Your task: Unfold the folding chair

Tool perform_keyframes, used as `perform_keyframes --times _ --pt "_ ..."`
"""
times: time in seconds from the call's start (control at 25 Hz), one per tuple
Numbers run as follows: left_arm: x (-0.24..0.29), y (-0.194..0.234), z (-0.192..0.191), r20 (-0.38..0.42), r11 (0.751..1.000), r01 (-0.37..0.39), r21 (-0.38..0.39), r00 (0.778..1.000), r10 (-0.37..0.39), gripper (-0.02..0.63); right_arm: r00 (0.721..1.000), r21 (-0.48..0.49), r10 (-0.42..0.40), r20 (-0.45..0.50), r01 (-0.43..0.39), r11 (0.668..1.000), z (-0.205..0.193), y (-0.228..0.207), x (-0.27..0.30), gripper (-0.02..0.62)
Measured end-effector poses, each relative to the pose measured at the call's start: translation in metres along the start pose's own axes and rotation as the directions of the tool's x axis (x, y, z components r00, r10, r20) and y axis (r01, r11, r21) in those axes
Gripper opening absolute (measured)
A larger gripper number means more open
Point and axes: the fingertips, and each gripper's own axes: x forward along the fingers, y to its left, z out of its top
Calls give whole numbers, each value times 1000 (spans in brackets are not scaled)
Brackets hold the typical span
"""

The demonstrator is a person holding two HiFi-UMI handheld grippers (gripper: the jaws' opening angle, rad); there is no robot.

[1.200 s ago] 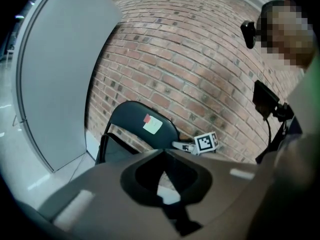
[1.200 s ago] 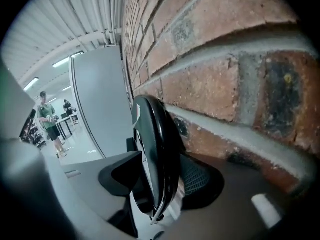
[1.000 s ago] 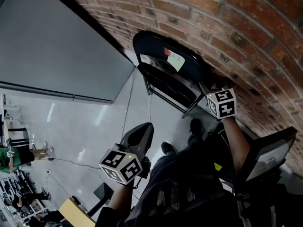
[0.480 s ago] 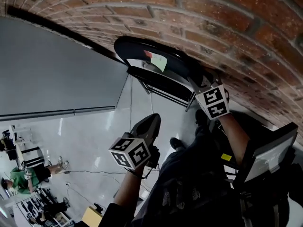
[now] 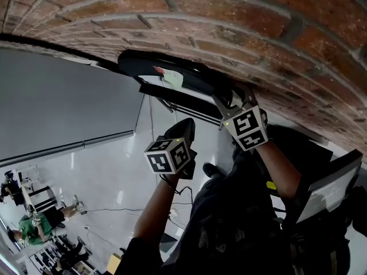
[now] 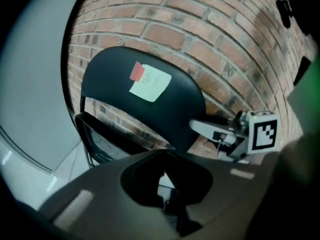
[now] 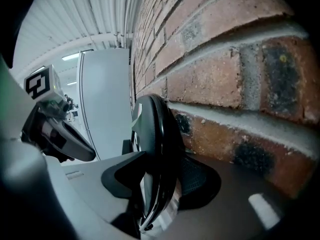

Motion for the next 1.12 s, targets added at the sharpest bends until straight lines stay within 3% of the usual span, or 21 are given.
perform_keyframes --times 0.08,0.16,0.24,0.48,0.6,0.76,1.0,1.12 --pt "17 4 -7 -42 998 -26 50 999 28 3 1000 13 1 -4 -1 1000 -3 1 -2 183" --pt "35 7 -12 -86 998 -26 48 996 30 13 1000 18 -1 -7 2 1000 -3 1 -2 183" --pt "56 12 -19 -139 1000 -18 5 990 19 161 1000 17 -3 -3 3 1000 -2 0 -1 183" --pt "105 37 -38 -242 980 -85 -182 969 39 371 1000 15 -3 1 2 1000 -1 0 -1 183" --pt "119 50 -42 -261 962 -125 -243 963 60 413 1000 17 2 -1 -2 1000 -1 1 0 183" --pt "133 58 -46 -277 934 -129 -334 960 33 434 1000 19 0 0 0 1000 -1 1 -1 183" --pt "148 63 -42 -286 929 -129 -348 958 26 436 1000 12 0 10 0 1000 0 1 0 183" --pt "151 66 -47 -322 922 -155 -355 946 35 436 1000 10 -4 8 4 1000 0 1 0 182"
